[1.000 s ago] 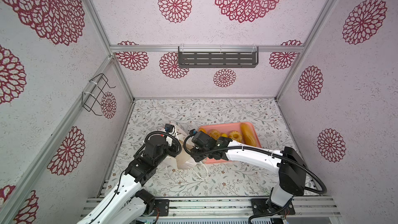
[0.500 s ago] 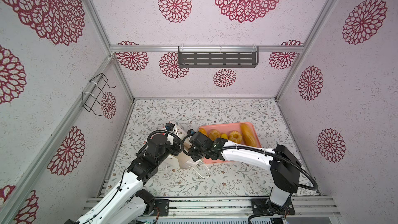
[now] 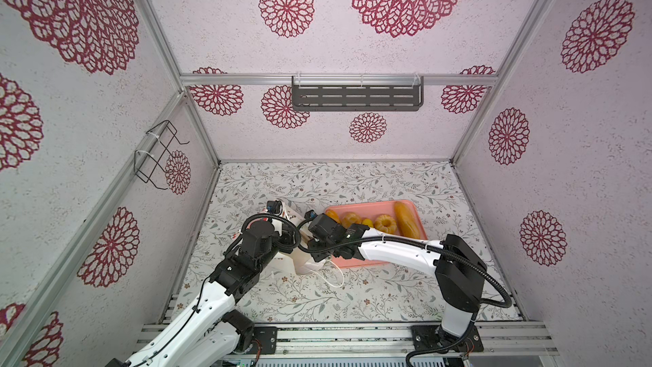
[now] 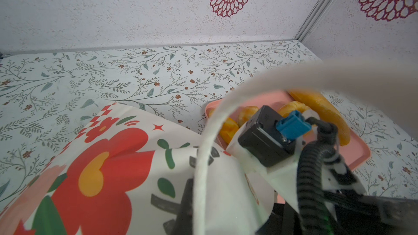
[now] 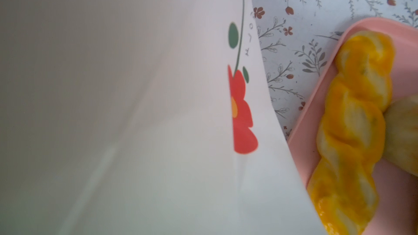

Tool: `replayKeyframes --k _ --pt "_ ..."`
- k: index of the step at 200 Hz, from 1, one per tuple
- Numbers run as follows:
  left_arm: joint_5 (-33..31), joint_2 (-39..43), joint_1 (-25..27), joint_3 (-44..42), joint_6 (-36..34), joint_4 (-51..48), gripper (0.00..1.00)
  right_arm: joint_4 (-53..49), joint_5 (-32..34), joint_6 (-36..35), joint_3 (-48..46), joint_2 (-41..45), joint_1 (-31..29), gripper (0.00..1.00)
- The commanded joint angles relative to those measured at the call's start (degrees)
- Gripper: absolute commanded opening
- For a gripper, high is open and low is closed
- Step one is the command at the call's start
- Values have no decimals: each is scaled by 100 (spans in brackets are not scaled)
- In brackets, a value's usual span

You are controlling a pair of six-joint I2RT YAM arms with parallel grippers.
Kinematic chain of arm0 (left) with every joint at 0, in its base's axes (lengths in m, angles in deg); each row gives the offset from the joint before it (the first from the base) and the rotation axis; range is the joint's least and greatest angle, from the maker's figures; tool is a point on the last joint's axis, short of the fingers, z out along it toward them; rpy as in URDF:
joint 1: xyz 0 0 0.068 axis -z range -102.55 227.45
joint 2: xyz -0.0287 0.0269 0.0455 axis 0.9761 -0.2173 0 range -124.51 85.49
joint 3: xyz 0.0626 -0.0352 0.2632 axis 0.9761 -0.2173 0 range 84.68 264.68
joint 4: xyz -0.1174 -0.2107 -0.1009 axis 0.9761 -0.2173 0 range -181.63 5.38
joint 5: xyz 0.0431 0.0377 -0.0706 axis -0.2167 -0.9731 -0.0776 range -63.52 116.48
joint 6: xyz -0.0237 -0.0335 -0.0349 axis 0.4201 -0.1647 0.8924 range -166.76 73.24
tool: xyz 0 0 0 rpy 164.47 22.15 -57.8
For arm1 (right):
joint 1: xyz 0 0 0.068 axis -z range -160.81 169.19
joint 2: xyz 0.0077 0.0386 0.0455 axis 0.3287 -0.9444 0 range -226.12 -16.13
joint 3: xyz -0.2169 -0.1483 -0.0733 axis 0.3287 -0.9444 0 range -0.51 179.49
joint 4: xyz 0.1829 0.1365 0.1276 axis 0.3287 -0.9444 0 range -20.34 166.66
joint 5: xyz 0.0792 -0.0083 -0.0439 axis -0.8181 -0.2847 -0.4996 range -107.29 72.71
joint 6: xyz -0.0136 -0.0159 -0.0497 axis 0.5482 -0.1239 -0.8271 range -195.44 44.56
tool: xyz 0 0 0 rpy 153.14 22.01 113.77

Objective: Take the fake bread out of the paper bag
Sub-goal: 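Close the tongs on the round brown bun inside the bag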

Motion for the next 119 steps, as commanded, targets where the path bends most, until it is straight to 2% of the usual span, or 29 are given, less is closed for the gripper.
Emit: replayKeyframes --k 1,30,87,119 --pt "-6 21 117 -70 482 306 0 366 -141 -190 102 117 -22 31" --pt "-157 -37 119 -41 754 320 0 561 -76 -99 -231 315 -58 29" --pt "-420 -85 119 -16 878 160 0 664 -12 47 -725 703 -143 18" --pt "-528 -111 113 -52 981 176 0 751 80 175 -1100 1275 -283 18"
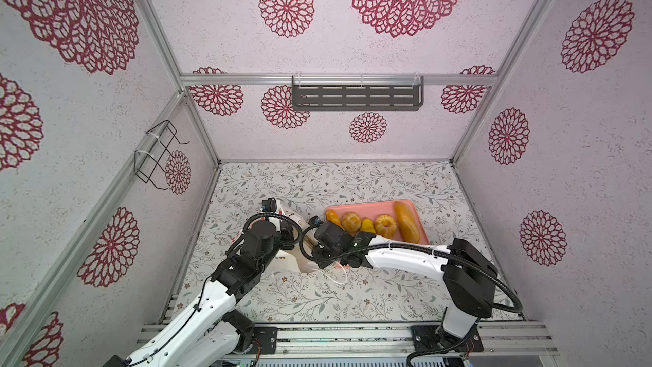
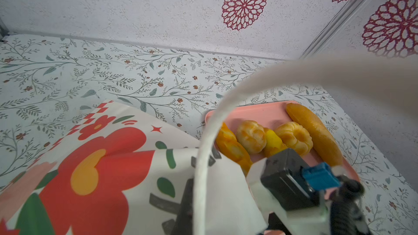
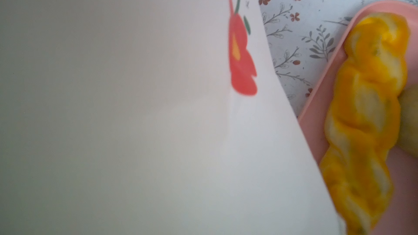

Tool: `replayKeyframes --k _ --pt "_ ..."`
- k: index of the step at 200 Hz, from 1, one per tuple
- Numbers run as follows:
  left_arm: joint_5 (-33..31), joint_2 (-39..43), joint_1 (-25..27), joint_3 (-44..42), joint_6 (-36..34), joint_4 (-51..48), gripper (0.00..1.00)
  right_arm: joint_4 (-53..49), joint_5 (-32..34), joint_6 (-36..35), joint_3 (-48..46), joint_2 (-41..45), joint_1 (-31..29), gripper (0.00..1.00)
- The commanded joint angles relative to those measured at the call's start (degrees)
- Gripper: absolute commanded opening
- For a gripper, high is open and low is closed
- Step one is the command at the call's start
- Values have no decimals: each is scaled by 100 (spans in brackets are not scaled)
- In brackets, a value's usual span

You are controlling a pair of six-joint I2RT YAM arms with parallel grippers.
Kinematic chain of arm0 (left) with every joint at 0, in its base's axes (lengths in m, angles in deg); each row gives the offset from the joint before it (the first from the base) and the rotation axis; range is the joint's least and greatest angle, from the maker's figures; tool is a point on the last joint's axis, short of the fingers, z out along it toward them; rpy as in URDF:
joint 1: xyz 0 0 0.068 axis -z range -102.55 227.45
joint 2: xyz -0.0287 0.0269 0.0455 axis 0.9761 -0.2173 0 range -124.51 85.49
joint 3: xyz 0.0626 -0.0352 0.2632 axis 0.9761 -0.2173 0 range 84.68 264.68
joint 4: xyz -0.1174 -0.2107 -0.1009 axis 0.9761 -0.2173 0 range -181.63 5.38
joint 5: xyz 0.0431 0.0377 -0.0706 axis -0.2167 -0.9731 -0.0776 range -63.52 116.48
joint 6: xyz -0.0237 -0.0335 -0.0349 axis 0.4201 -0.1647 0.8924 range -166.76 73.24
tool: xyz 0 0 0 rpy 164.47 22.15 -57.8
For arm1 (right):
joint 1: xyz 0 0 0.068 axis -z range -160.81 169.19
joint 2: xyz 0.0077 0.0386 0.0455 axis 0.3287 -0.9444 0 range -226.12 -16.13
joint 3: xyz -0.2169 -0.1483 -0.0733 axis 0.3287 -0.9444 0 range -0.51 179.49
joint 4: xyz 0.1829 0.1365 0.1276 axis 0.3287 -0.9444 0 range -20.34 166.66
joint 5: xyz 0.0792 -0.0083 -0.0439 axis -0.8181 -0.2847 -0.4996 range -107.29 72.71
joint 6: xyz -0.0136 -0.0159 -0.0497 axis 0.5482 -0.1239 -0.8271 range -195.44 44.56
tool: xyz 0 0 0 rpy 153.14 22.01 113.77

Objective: Take the fake bread out of the paper bag
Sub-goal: 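Close the tongs on the round brown bun inside the bag, then pull the tongs holding the brown bun out of the bag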

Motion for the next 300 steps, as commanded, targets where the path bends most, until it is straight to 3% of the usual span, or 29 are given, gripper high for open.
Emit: replayKeyframes --k 1,41,103,152,177,256,300 --pt "-118 -46 32 -52 252 20 0 161 77 117 -124 683 -134 18" --pt "-142 -125 38 17 179 -46 0 272 174 -57 -388 1168 -361 18" --pt "4 -125 34 174 -8 -251 0 141 512 -456 -171 834 -446 17" --pt "-136 -86 25 256 -164 -436 0 -36 712 -440 -46 768 -439 5" --pt "-353 -90 34 263 -54 -454 0 -205 671 -293 -246 1163 -451 0" --pt "-963 -248 27 271 266 -356 0 -660 362 268 -1036 2711 -449 0" --pt "-1818 -442 -21 489 573 -611 0 -1201 208 523 -1169 3390 -451 0"
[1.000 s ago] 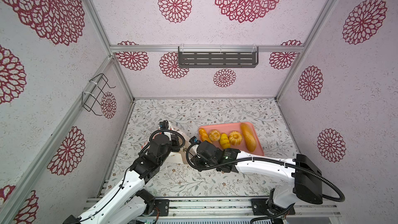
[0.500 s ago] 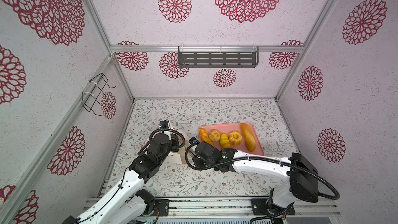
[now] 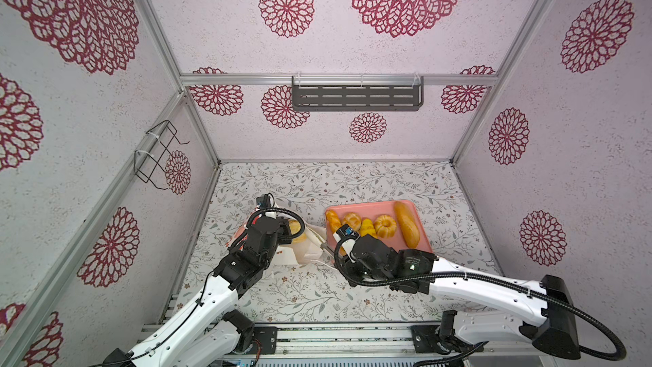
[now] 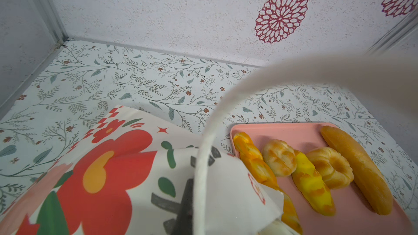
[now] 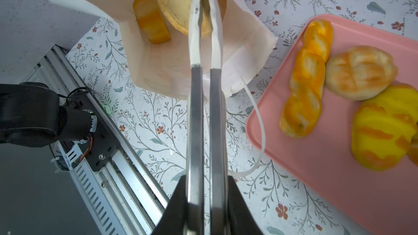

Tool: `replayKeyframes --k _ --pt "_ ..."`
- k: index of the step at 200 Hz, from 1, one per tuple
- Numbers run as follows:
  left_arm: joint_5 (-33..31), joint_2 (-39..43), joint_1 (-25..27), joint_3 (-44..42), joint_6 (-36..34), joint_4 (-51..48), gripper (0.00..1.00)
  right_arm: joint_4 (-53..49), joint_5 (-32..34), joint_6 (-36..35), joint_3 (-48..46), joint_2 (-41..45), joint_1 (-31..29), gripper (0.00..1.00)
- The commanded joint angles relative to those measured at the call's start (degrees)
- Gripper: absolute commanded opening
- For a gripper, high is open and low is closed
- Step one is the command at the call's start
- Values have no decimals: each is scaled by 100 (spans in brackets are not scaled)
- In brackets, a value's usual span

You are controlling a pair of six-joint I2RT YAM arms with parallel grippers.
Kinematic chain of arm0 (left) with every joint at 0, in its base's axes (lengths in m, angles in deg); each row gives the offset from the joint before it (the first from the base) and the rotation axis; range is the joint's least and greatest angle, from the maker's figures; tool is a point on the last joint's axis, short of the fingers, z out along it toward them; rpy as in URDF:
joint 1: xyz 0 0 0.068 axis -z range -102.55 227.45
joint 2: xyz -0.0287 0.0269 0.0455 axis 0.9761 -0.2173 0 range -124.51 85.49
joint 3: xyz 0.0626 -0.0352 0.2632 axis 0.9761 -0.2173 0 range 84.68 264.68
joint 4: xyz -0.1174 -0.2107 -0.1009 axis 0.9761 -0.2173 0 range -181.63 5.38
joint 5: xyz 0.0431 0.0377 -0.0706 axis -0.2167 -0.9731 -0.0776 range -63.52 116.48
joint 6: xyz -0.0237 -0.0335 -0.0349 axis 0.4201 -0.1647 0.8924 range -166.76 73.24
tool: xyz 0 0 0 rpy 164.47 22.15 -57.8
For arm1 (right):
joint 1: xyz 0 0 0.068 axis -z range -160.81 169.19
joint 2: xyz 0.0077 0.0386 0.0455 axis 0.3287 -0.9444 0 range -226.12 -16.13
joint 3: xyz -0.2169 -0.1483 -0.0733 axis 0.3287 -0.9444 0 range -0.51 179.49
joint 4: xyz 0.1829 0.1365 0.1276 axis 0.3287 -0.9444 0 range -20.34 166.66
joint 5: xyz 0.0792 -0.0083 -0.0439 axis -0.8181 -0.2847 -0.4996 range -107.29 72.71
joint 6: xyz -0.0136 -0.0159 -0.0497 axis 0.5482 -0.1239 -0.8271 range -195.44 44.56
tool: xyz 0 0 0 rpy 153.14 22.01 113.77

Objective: Take the fake bread out of the paper bag
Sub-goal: 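Pull the tongs holding the brown bun out of the bag, then carry the brown bun with the tongs over the pink tray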

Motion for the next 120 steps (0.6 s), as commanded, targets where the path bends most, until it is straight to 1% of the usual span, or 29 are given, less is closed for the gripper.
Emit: replayKeyframes --k 1,27,60,91,120 --pt "-628 -134 -39 152 315 -354 0 -213 -3 310 28 483 3 0" --pt "-683 -331 -143 241 411 -350 0 -494 19 497 -29 838 -2 0" --pt "-687 -552 -238 295 541 -316 0 -877 285 840 -55 1211 -4 0" --pt "-673 -653 -278 313 559 -302 0 -1490 808 1196 -59 1708 -8 0" --pt "-647 -581 -286 238 553 -319 0 -2664 1481 1665 64 2061 -12 0"
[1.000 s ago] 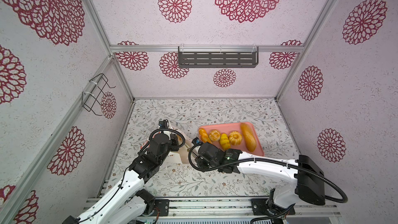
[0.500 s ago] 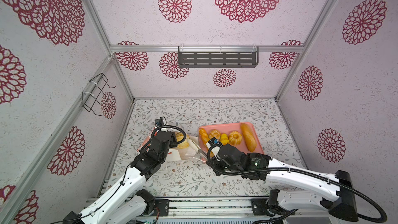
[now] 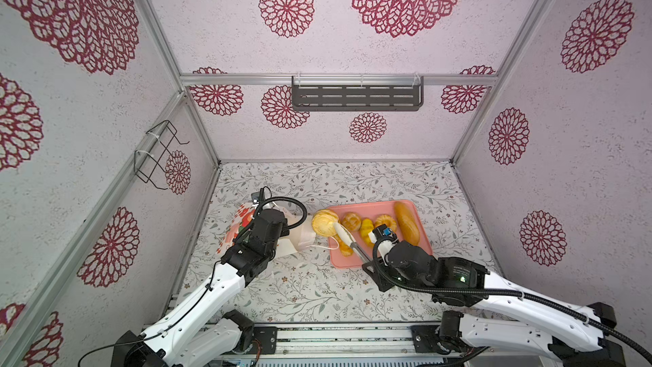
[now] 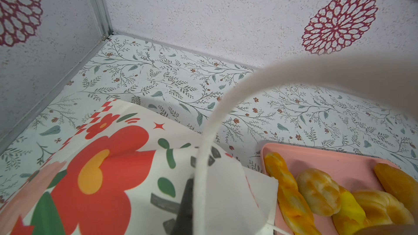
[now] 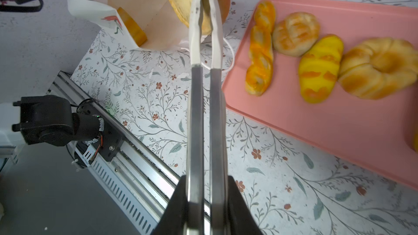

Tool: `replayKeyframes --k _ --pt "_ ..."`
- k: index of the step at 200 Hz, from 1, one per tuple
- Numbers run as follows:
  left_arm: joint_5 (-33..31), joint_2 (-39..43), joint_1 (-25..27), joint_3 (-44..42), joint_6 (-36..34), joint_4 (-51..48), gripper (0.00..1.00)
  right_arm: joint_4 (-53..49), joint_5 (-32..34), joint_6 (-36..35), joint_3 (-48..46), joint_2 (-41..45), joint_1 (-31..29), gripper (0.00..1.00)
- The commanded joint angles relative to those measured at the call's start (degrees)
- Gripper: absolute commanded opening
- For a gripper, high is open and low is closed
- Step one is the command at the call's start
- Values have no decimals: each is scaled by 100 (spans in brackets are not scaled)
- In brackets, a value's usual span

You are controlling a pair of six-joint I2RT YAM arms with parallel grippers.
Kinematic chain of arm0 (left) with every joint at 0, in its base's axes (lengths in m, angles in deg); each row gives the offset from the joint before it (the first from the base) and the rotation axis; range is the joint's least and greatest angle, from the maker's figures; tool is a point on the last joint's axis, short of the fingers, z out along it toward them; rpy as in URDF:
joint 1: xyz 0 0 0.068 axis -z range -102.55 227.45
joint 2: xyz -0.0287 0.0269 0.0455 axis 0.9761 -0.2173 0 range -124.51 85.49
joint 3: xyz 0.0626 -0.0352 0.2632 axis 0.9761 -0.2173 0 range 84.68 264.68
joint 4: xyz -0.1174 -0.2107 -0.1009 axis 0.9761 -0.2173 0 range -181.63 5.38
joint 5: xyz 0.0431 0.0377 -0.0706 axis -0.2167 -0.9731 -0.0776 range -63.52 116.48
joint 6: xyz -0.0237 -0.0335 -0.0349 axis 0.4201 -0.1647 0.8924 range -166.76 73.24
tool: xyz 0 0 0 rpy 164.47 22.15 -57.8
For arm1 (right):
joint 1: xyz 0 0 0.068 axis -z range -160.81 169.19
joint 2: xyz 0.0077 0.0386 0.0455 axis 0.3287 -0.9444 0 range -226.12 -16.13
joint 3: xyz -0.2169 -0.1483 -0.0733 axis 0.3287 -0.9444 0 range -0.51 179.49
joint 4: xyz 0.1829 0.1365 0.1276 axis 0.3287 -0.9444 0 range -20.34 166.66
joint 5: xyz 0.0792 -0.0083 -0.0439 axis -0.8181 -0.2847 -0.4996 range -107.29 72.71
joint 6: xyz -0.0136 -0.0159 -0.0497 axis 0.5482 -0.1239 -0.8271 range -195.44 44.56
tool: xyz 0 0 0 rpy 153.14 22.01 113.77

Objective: Take the fake bread out of the paper bag
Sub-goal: 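Carry the brown bun with the tongs over the pink tray, then lower the brown bun onto the tray and open the tongs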

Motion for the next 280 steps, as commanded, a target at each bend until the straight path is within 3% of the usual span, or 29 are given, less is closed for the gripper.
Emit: replayKeyframes --k 1,44,92,159,206,280 --pt "-18 44 -65 4 132 -219 0 -1026 898 587 216 332 -10 0" --pt "43 427 -66 -190 161 -399 0 -3084 1768 1719 258 348 -8 0" --pt "54 1059 -76 -417 182 -737 0 -3805 1957 2409 249 383 -4 0" --pt "183 1499 -81 -589 365 -904 0 -3435 1736 2193 -96 -13 35 0" --pt "313 1535 -86 -588 431 -928 0 -2805 1390 1430 -267 -322 618 0" --pt "579 1519 -87 -500 381 -1036 0 -2089 1783 732 -284 -855 1325 0"
